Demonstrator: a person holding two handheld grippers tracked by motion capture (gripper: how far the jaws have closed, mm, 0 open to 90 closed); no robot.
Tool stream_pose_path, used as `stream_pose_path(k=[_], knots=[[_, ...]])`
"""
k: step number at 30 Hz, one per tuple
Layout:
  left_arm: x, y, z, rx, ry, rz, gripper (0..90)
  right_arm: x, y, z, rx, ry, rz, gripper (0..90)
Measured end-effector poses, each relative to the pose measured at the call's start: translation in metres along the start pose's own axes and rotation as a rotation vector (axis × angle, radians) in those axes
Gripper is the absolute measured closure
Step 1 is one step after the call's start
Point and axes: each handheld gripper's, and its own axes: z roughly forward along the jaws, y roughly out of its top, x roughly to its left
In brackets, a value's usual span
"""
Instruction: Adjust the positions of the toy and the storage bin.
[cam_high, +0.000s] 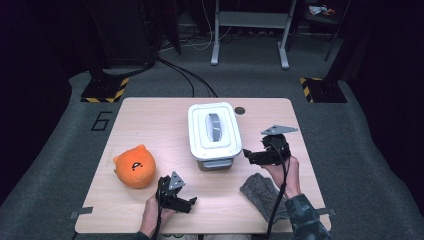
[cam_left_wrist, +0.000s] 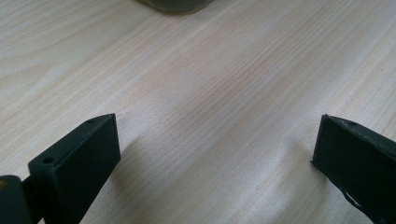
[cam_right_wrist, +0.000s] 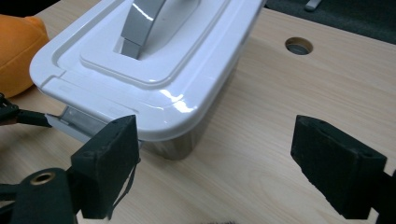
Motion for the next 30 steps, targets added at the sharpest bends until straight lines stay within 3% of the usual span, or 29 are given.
stream_pose_path(k=[4, 8, 10, 16, 20, 26, 30], knots=[[0.000, 0.000, 0.000, 0.000, 0.001, -0.001, 0.3, 0.012, 0.005, 0.014, 0.027, 0.023, -0.015, 17.9], [0.000, 0.000, 0.000, 0.000, 0.001, 0.000, 0.3, 0.024, 0.005, 0.023, 0.049, 0.007, -0.022, 18.4], [0.000, 0.000, 0.000, 0.000, 0.001, -0.001, 0.3, 0.026, 0.005, 0.026, 0.041, 0.015, -0.044, 18.3], [0.000, 0.000, 0.000, 0.000, 0.002, -0.001, 0.3, 0.033, 0.004, 0.034, 0.062, 0.004, -0.045, 17.3], [0.000, 0.000, 0.000, -0.001, 0.002, -0.002, 0.3, 0.039, 0.001, 0.039, 0.063, -0.024, -0.059, 19.6], [0.000, 0.000, 0.000, -0.001, 0.002, -0.001, 0.4, 0.036, 0.001, 0.039, 0.062, -0.044, -0.061, 25.0], [0.000, 0.000, 0.000, -0.001, 0.002, -0.001, 0.3, 0.030, 0.001, 0.035, 0.067, -0.057, -0.037, 27.6]])
